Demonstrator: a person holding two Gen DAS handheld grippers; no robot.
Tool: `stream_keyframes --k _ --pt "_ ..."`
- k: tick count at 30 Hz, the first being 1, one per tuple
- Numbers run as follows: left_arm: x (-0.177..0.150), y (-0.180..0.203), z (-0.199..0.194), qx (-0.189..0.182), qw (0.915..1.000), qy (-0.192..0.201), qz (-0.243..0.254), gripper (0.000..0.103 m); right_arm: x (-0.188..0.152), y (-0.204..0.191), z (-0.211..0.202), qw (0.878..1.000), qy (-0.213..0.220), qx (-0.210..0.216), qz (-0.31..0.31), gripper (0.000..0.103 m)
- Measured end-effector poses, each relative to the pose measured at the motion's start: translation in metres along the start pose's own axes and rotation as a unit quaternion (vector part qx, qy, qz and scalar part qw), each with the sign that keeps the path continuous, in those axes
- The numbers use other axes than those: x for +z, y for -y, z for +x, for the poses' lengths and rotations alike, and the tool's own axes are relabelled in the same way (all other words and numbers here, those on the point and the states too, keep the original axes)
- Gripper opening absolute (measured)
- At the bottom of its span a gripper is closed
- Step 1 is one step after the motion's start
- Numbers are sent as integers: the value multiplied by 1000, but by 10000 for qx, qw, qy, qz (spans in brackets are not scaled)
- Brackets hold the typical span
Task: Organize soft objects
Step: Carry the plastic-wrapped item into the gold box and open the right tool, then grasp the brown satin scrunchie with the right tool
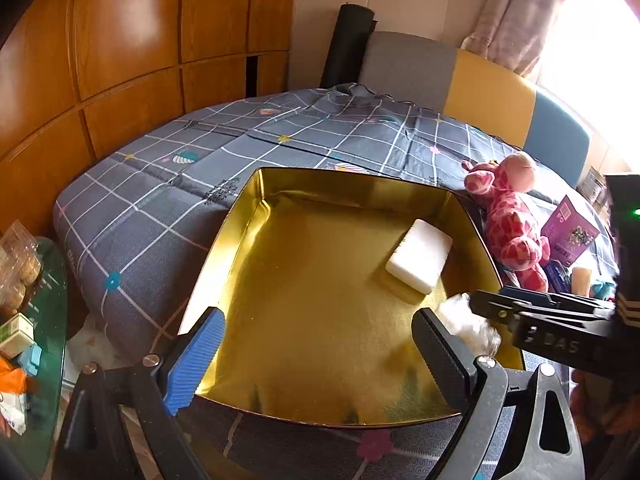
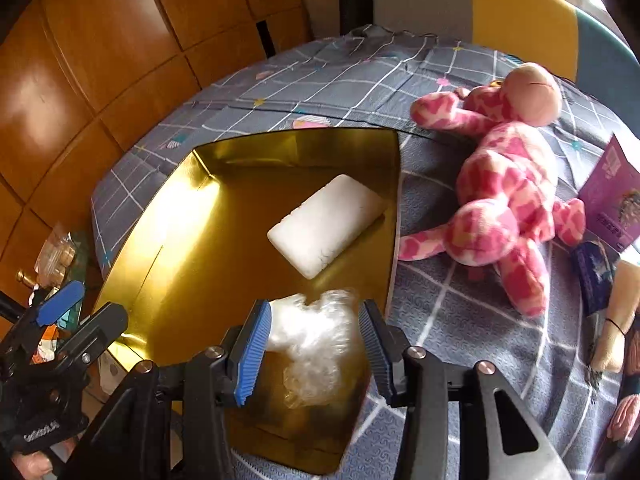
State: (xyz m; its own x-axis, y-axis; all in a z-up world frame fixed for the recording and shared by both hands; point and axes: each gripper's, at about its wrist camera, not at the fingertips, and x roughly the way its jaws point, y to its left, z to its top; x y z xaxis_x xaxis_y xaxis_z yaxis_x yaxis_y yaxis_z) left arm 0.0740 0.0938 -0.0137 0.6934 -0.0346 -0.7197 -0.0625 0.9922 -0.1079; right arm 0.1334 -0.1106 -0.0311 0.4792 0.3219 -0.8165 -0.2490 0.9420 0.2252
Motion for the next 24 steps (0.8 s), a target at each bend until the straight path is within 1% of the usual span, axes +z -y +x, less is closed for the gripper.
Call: stream_keyframes --k 6,10,14,17,19,21,24 --pt "-1 9 -4 -127 9998 28 163 95 -23 32 -31 9989 220 -224 357 46" --pt "-3 18 -7 -182 9994 28 287 95 -40 63 -52 9962 304 -438 690 46" --pt "-5 26 -8 -316 9988 -27 385 95 -60 101 -75 9912 369 -698 1060 46" --pt "-5 31 -10 -383 9983 -22 446 95 -77 134 -95 9846 368 -887 1458 46" --pt "-5 37 -11 -497 9973 -39 539 95 -87 159 -110 9786 361 -1065 1726 46" --pt "-6 43 -13 -510 9966 0 641 95 -98 185 -130 9703 356 -1250 2042 46" --pt "-4 53 -17 -697 9948 25 745 95 -114 227 -165 9550 384 -1654 2431 46"
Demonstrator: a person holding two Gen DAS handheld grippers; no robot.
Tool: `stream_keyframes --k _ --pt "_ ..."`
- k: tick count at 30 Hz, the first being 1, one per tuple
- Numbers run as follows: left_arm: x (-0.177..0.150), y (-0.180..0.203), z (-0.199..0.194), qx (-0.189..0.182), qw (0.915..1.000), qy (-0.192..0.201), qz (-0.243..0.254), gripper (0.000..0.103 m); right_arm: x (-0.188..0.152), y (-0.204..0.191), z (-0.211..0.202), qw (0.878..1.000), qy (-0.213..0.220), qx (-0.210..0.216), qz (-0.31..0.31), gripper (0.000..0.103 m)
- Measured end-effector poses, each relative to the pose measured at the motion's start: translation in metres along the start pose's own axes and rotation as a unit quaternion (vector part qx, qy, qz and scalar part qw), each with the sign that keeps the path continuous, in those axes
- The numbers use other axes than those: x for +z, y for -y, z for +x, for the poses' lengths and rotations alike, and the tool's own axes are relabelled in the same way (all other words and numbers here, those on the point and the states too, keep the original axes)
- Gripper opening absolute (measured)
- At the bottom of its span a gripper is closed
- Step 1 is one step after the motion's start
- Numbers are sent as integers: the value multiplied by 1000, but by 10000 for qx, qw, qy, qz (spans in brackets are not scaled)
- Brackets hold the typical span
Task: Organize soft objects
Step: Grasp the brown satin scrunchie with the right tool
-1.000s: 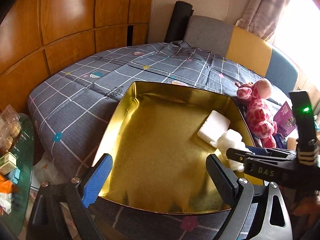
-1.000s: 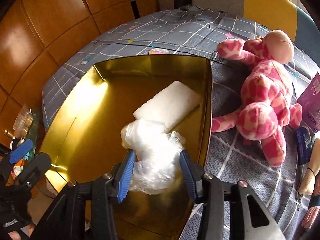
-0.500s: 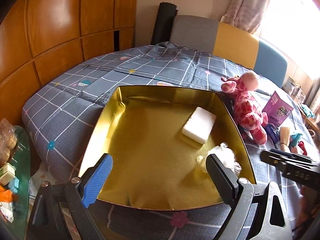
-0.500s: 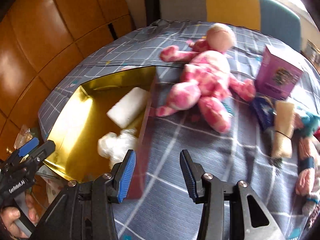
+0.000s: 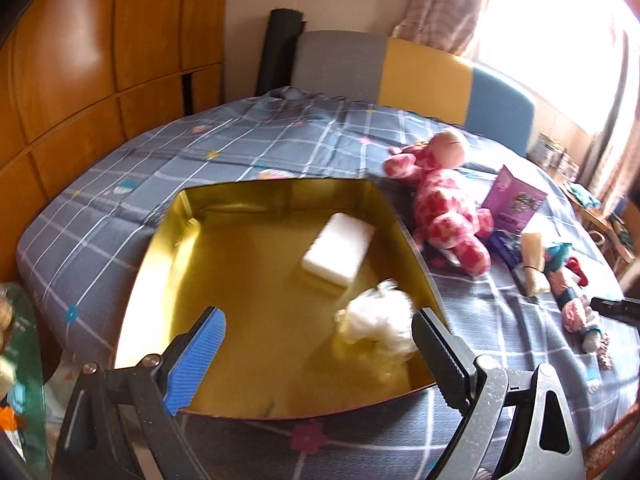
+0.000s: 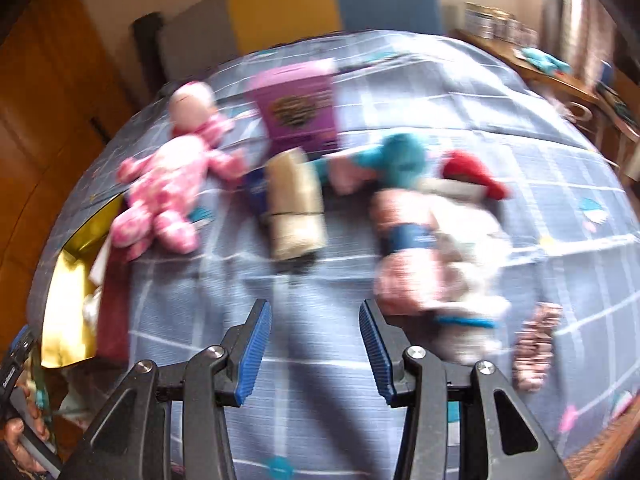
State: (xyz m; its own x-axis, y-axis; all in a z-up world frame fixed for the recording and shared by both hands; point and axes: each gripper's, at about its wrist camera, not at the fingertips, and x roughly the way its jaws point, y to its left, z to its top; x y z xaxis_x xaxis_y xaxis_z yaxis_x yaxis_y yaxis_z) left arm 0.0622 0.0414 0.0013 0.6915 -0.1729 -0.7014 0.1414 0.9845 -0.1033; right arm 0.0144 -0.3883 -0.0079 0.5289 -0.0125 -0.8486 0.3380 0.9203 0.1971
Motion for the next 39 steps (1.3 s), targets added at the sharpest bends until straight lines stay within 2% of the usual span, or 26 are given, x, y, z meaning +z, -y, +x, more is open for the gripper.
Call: stream_keyframes --k 2,6,10,15,21,22,23,24,27,30,32,34,36,39 --pt "2 8 -2 -118 9999 43 100 95 6 38 -8 9991 -57 -355 233 46" --pt "8 29 -1 -376 9987 8 352 95 13 97 -7 9937 -574 -845 459 46" --pt "10 57 1 -613 9958 -47 686 95 9 138 9 9855 -1170 -1054 639 46" --pt "12 93 6 -888 9895 -159 1128 95 3 155 40 9736 -1930 -1078 568 46" --pt "13 139 7 -1287 9770 -216 1687 95 3 161 66 9604 -2479 -1192 445 46" --pt "13 145 8 -1341 9750 -247 1754 95 2 161 68 9595 -2512 -1210 392 41" --pt "12 153 9 -1406 9726 -277 1833 95 0 161 70 9576 -2594 -1208 339 30" --pt "12 160 9 -1487 9697 -294 1914 95 -1 160 70 9577 -2613 -1166 301 26" --pt "11 179 11 -1679 9623 -347 2110 95 -2 158 56 9640 -2350 -1235 145 15" --pt "9 200 14 -1955 9529 -430 2279 93 -6 155 30 9738 -1860 -1293 189 14" --pt "7 216 17 -2165 9448 -513 2405 88 -9 155 11 9794 -1476 -1362 201 14" --pt "7 230 19 -2340 9376 -579 2505 86 -13 155 -4 9850 -1135 -1270 260 14" --pt "7 250 23 -2478 9301 -614 2640 84 -19 153 -14 9888 -896 -1149 311 14" --pt "6 279 29 -2641 9222 -718 2731 75 -22 143 -17 9922 -674 -1019 265 15"
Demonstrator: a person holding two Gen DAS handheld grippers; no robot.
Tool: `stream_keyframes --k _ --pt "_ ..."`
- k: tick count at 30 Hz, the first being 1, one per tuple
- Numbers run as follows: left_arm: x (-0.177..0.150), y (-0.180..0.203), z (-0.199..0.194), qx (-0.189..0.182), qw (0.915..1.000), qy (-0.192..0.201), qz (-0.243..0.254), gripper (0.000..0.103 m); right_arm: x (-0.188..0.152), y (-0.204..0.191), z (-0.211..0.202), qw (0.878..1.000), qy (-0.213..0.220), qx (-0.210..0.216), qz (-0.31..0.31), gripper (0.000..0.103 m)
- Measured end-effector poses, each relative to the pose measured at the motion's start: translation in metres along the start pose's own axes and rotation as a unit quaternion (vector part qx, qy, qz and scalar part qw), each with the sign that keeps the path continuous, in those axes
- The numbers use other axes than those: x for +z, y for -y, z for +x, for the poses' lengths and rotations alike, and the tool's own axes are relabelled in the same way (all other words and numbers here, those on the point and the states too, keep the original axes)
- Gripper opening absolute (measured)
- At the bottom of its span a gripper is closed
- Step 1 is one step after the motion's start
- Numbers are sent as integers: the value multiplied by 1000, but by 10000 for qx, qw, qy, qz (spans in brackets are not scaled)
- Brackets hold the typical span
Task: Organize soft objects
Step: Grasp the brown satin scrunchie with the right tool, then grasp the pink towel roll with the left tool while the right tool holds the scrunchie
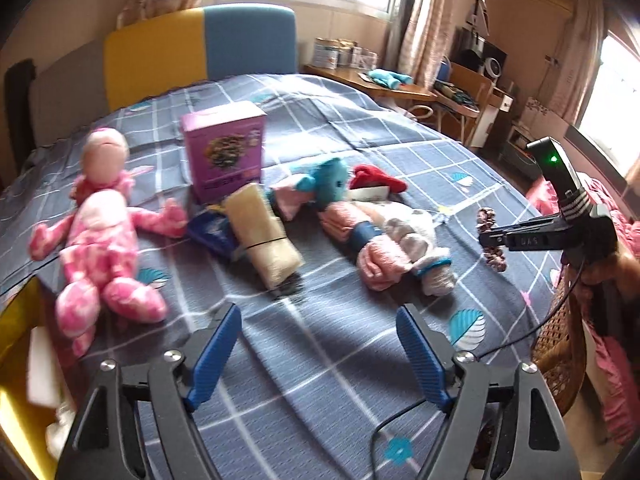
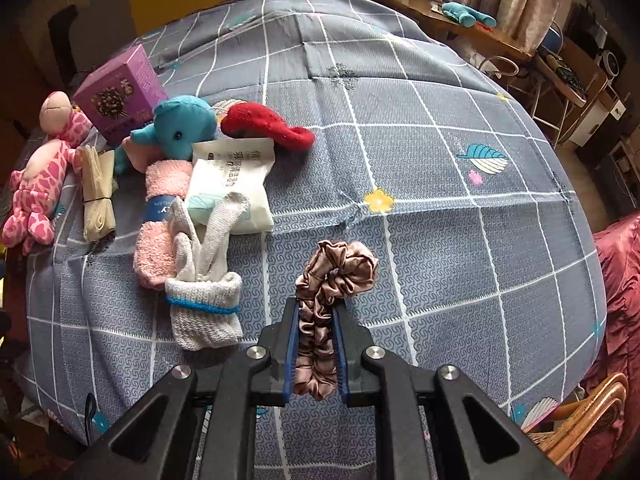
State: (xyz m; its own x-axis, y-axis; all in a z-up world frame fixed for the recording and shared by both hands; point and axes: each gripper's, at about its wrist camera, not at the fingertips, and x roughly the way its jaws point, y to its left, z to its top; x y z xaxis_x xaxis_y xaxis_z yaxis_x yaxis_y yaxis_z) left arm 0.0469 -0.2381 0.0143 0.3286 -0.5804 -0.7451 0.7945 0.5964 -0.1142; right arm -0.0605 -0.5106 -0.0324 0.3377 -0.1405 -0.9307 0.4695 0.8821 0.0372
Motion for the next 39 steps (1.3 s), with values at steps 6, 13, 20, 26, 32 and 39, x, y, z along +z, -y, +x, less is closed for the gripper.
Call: stream_keyframes --k 6,13,20,26,32,39 --pt "23 24 47 -437 9980 -445 -65 49 5 2 3 9998 129 123 -49 15" --pt "51 27 114 -693 9896 -981 -795 39 6 11 7 9986 128 493 112 15" --pt "73 29 168 -738 9777 -1327 -1451 34 4 14 6 9967 156 759 249 15" --pt "80 32 193 -731 9736 -1371 -1669 35 3 16 5 9954 214 873 338 15" --pt "83 28 184 -850 9715 -1134 -1902 36 3 18 4 9945 244 937 396 15" --pt "83 38 202 -600 9752 -1254 -1719 35 2 19 2 9947 290 872 465 15"
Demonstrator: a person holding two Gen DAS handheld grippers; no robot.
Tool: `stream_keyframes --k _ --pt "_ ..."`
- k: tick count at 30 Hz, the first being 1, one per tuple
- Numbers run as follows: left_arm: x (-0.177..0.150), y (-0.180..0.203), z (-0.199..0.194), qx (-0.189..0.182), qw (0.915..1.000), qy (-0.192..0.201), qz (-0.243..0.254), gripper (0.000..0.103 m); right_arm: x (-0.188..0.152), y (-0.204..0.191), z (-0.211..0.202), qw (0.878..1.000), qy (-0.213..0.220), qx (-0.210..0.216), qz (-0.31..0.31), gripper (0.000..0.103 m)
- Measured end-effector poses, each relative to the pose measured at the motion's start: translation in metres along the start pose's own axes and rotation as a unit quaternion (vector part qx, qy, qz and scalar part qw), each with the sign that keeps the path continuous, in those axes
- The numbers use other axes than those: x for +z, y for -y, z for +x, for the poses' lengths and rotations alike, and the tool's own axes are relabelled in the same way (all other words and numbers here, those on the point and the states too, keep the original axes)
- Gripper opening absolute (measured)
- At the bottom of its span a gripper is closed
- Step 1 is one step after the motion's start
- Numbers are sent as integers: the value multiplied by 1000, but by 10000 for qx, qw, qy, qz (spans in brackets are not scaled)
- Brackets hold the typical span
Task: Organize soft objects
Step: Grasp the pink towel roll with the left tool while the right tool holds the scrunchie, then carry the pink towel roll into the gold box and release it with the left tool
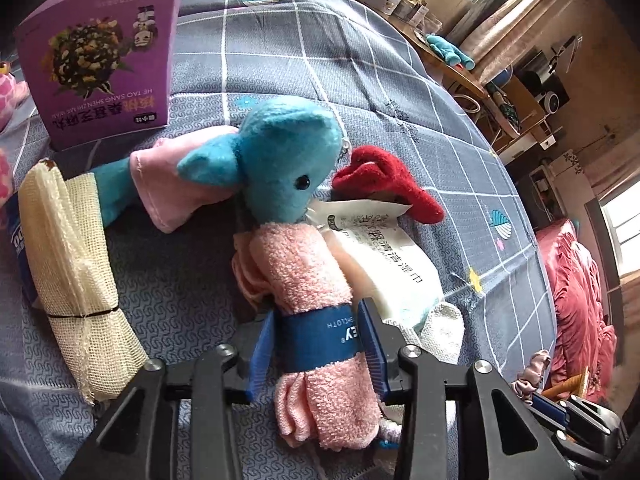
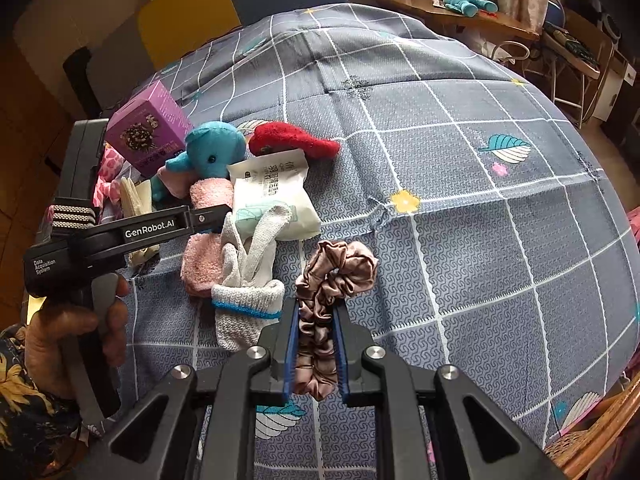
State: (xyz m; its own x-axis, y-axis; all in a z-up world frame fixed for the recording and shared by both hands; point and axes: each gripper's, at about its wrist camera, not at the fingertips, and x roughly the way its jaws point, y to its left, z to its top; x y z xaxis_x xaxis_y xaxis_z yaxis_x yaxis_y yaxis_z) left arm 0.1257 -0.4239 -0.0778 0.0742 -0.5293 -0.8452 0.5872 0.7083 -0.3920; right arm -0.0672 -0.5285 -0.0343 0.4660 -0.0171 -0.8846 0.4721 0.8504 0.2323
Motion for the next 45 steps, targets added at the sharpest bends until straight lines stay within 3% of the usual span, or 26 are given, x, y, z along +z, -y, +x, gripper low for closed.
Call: stream_keyframes --k 7,13,18,24,31,40,45 --pt "-16 -10 -25 -187 9991 314 210 30 0 1 0 10000 14 -22 62 15" --pt "-50 -33 -94 -517 9954 669 451 30 0 2 -1 9999 44 -85 109 15" --pt "-98 -63 -128 -207 9952 551 780 30 -1 1 -2 9998 62 -191 96 15" --pt "-146 -105 -125 474 9953 328 780 32 0 -2 -2 9988 60 -486 63 15" --pt "-160 -94 -118 605 9898 744 1054 33 0 -1 1 9974 -11 -716 106 15" --pt "-160 -100 -117 582 9905 887 878 35 0 -3 2 9957 -29 -928 59 15" --pt "-163 -100 -118 620 9891 1027 851 30 -1 -10 2 9947 4 -1031 -66 15"
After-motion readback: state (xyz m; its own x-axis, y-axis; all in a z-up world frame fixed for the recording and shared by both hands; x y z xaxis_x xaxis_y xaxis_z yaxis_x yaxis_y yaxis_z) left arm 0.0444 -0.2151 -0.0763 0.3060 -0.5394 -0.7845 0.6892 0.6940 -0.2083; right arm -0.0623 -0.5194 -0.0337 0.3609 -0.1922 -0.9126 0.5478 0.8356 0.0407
